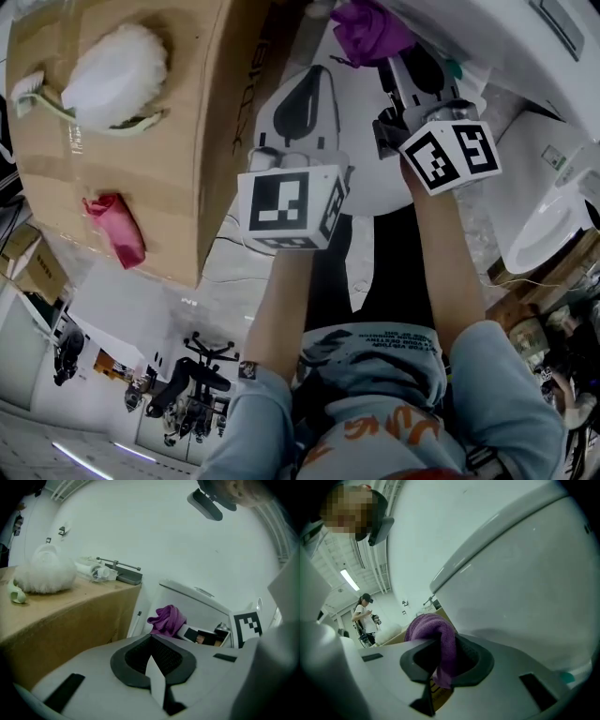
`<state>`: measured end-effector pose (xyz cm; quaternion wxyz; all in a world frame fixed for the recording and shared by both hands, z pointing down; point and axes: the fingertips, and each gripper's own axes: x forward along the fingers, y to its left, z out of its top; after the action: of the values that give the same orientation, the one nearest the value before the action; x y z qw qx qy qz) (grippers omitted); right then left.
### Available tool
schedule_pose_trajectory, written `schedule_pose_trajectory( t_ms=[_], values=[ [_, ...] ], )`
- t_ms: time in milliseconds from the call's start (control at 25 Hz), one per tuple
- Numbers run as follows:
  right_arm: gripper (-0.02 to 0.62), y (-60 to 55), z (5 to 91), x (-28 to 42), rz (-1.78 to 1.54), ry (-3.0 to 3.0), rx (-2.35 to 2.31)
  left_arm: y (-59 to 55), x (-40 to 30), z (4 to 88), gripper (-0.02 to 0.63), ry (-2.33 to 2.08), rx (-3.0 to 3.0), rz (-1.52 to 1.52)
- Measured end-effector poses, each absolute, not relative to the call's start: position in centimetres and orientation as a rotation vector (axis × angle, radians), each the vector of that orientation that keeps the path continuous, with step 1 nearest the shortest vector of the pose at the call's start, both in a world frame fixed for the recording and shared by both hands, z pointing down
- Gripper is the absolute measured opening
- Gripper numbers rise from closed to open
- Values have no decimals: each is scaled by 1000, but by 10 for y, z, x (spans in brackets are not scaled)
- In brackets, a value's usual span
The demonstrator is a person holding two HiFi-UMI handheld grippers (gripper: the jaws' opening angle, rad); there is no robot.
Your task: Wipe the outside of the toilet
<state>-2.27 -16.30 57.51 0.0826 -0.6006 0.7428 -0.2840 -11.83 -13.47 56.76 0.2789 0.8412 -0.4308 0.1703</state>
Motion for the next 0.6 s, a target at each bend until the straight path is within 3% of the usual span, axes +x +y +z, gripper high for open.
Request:
schedule_pose_trajectory(
  t_ms=[600],
  values=[
    [72,-212,615,-25,-895,2227,-1833,-149,-107,594,25,-1191,2210,487]
  ],
)
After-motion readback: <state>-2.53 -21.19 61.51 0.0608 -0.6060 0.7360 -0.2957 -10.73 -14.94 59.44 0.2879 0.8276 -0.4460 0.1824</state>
